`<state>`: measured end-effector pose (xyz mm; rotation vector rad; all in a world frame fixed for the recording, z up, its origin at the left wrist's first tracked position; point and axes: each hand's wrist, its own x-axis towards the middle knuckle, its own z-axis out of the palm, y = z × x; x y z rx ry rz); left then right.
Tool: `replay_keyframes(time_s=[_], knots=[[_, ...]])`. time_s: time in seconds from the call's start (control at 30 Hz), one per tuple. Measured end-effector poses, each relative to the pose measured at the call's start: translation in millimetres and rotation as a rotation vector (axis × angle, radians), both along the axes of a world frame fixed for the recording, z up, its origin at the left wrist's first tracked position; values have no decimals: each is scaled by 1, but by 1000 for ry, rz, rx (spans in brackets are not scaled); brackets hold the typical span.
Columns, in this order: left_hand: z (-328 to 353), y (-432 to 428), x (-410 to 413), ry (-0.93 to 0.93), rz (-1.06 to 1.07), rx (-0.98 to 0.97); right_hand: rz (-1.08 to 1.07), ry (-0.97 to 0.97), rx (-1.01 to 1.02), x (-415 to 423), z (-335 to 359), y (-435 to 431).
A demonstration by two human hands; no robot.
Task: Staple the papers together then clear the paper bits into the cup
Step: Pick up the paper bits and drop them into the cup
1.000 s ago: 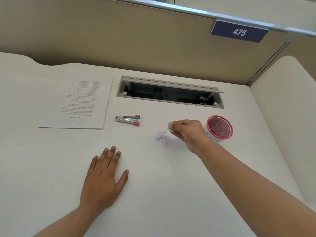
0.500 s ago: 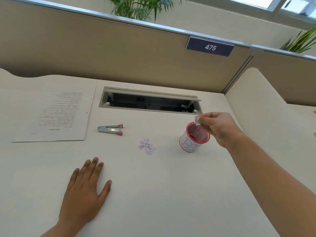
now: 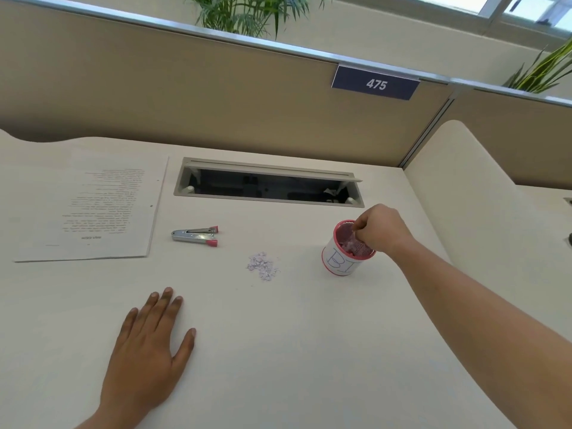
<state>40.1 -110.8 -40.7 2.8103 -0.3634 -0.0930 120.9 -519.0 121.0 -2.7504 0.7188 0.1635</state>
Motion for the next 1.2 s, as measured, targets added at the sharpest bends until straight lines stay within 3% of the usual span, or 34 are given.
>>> replay_keyframes(time_s=[0.67, 1.03, 1.2], knots=[[4, -1, -1, 15, -2, 6, 79, 84, -43, 4, 9, 5], [3, 0, -1, 15, -1, 8, 21, 54, 201, 0, 10, -2], [4, -1, -1, 18, 2, 3, 53, -8, 137, -1, 11, 4]])
